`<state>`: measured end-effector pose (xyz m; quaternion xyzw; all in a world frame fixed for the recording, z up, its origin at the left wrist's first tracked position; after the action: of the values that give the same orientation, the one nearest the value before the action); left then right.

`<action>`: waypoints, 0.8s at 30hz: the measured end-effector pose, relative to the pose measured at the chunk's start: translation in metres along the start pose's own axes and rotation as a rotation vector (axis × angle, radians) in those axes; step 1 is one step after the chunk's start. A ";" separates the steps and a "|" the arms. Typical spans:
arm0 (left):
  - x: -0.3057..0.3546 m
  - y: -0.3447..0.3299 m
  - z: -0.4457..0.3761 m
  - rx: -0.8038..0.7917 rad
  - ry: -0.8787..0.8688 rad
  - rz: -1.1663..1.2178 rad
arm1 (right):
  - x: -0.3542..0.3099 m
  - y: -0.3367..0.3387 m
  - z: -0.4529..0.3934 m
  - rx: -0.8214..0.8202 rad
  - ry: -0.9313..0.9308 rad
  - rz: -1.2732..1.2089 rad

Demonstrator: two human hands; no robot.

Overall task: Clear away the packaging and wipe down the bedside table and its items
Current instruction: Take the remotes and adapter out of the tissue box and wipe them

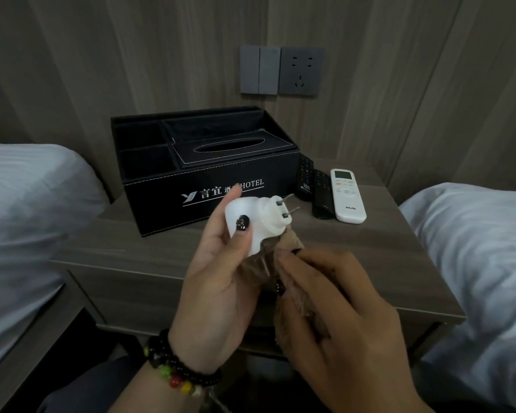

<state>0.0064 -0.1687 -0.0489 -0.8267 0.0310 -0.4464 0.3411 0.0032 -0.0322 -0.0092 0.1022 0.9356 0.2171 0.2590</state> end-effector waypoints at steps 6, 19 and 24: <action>0.003 0.001 -0.004 -0.027 -0.062 -0.153 | -0.012 -0.002 0.005 -0.014 0.039 -0.022; -0.020 0.010 -0.003 0.182 0.181 0.114 | -0.011 0.011 0.002 0.075 0.065 0.021; -0.034 -0.004 0.007 0.169 0.299 0.211 | -0.022 0.012 0.007 0.190 0.145 0.212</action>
<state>-0.0099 -0.1496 -0.0740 -0.7117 0.1301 -0.5270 0.4459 0.0265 -0.0253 0.0003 0.2087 0.9521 0.1606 0.1554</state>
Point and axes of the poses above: each hand's wrist, its own z-axis away from the middle knuckle, its own y-axis out of the back of the hand, x = y × z, the point moved 9 cm from there along -z, towards the middle knuckle, and after that the axes turned 11 degrees about -y, right-handed, at the moved point
